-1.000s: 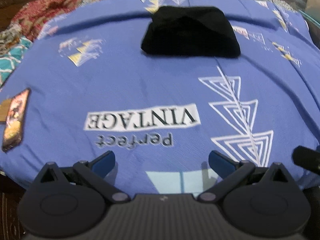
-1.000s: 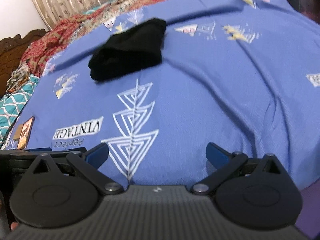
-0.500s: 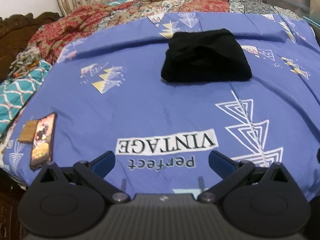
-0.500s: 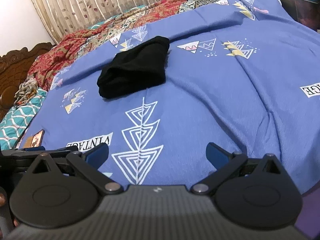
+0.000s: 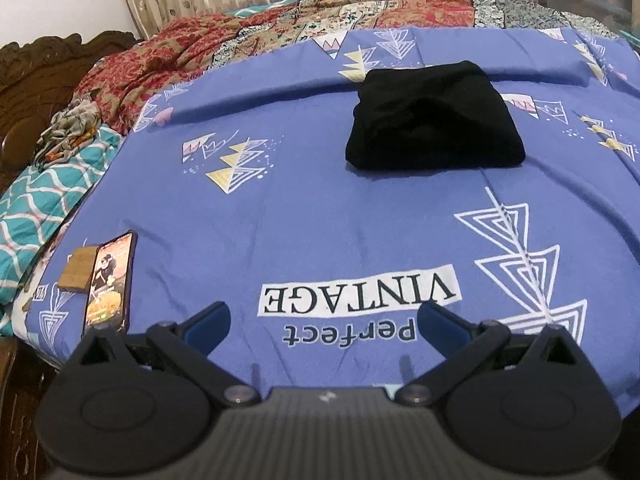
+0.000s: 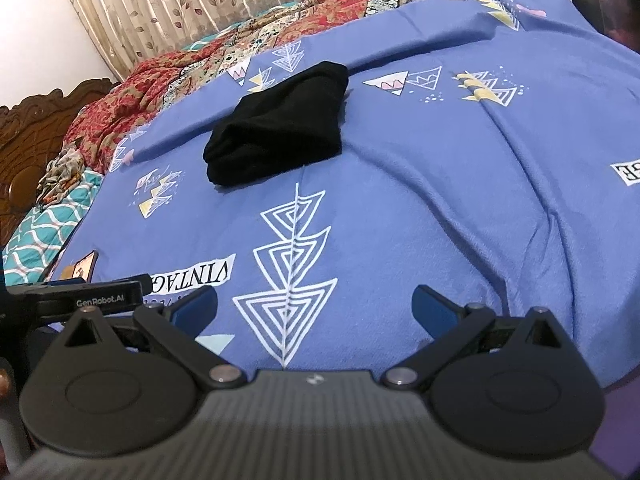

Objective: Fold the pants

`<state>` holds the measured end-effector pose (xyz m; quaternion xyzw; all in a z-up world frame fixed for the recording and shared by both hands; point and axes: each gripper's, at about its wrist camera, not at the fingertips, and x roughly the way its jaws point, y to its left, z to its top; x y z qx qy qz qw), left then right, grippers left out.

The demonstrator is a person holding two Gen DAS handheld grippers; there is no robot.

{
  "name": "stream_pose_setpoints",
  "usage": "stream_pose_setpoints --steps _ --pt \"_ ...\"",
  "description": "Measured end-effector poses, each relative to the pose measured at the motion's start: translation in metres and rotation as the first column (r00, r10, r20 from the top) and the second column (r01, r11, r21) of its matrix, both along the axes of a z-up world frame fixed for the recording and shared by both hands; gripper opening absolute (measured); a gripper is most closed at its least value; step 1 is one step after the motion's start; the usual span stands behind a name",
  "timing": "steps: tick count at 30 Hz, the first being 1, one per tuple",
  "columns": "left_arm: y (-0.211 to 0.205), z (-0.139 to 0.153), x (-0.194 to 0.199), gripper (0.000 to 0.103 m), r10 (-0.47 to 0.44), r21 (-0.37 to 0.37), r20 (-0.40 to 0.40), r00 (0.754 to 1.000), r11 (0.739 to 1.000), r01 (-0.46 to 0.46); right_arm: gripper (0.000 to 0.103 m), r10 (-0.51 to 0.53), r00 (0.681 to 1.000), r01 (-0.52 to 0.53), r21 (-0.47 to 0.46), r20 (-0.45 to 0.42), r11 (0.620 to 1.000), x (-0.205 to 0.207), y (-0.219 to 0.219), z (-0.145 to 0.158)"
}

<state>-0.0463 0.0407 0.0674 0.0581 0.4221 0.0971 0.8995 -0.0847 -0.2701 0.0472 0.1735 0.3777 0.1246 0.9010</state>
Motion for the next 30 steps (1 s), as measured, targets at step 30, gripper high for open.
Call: stream_pose_setpoints --steps 30 --pt "0.0 0.009 -0.003 0.103 0.002 -0.049 0.0 1.0 0.999 -0.002 0.103 0.009 1.0 -0.009 0.003 0.01 1.0 0.002 -0.005 0.003"
